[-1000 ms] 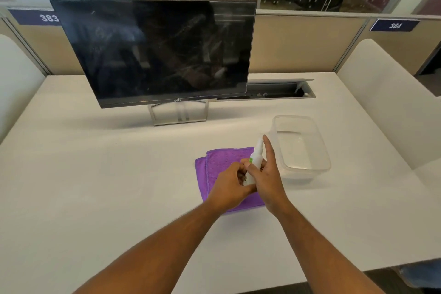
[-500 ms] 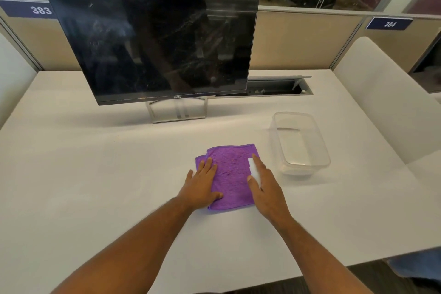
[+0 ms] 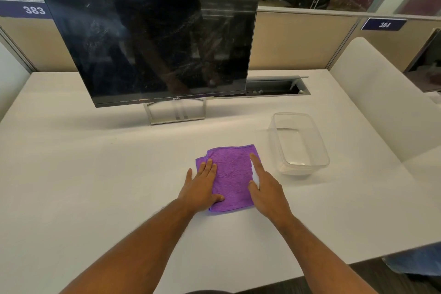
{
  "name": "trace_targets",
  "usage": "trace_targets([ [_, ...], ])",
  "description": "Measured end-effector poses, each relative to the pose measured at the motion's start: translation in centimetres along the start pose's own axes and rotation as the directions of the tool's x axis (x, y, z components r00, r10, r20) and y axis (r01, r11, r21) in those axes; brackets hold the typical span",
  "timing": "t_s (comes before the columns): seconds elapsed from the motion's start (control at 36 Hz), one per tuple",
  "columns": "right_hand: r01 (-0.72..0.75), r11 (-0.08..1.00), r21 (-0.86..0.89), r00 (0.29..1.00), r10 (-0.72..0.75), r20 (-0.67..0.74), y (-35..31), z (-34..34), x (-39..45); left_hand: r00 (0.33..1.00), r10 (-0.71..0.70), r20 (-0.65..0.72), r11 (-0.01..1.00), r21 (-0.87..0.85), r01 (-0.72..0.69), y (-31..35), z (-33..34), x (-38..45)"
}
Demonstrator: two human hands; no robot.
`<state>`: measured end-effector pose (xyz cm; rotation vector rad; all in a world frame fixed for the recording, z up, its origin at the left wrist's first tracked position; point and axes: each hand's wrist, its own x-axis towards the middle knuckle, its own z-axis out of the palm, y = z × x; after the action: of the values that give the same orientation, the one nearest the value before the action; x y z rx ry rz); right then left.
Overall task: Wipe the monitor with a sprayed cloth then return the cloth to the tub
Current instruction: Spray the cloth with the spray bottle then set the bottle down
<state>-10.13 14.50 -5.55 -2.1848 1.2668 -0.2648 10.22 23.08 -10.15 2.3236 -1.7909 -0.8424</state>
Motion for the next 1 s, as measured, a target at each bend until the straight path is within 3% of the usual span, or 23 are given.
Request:
trace_targets([
  [0.33,-0.113,0.994,-0.014,0.984,0.11,-0.139,-0.1,-0.5,0.8,1.0,0.007,-0.008,1.0,-0.026,-0.007,-0.1,-0.1,0.0],
  [1.0,0.086,0.996,0.034,0.976,-0.077,-0.204,-2.7,0.8,-2.8,1.0,0.022,-0.018,0.998,-0.058,-0.023,-0.5,0.1,0.2],
])
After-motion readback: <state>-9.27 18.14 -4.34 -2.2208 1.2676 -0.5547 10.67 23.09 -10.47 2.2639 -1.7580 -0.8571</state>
